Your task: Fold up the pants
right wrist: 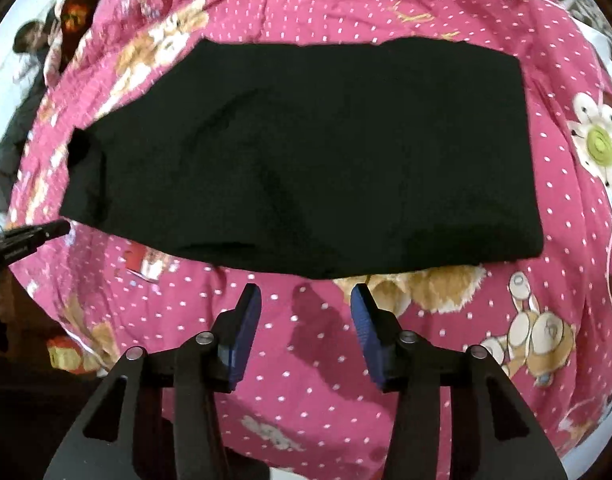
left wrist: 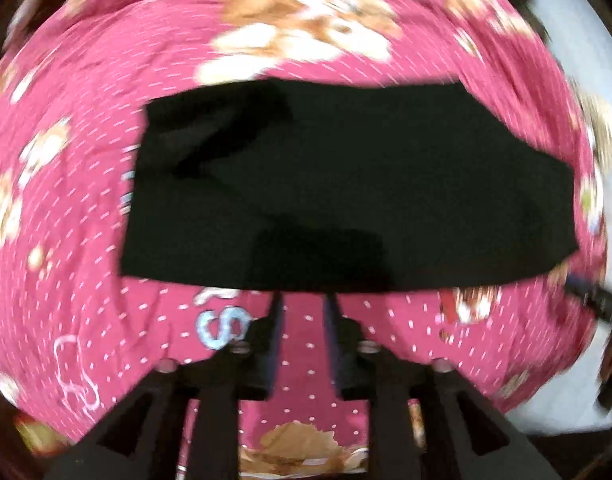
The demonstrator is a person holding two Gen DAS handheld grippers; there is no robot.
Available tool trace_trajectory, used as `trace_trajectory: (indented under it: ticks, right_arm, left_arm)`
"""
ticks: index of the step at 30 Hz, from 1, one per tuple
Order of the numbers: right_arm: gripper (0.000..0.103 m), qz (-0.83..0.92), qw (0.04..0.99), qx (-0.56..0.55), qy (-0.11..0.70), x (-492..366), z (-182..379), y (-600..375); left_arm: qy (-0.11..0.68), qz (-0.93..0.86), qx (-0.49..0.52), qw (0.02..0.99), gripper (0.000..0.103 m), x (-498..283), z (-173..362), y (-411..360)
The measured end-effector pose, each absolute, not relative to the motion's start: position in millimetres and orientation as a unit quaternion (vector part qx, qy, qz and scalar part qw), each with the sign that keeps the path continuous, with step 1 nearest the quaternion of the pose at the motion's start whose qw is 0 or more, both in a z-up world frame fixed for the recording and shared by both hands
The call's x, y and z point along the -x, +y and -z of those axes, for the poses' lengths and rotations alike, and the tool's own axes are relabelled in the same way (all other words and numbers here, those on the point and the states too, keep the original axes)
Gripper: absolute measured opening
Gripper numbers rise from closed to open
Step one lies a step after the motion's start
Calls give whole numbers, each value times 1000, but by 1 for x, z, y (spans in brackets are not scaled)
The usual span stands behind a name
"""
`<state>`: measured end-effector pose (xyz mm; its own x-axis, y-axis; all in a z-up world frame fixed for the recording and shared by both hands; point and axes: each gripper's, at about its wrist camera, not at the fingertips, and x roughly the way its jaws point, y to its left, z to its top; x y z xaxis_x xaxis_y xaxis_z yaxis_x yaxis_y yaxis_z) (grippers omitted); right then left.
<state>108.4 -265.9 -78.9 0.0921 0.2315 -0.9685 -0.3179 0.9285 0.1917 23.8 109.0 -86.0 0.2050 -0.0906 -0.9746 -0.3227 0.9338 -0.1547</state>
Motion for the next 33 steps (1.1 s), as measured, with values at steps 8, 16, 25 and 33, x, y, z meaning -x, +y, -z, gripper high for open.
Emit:
trace_trajectory:
  ticks: [8, 16, 25, 33]
  right_arm:
    - [47, -204, 750, 19, 629, -112, 61, -240]
    - [47, -231, 735, 25, 637, -119, 61, -199]
    - [47, -248, 712, 54, 654, -130, 74, -160]
    - [47, -276, 695, 85, 659, -140, 78, -119]
  left_arm:
    - [585, -135, 234, 764, 52, -45, 87, 158]
    - [534, -123, 391, 740, 63, -41, 92, 204]
    - [521, -144, 465, 701, 63, -42, 119, 235]
    - [548, -143, 435, 700, 9, -59, 131, 247]
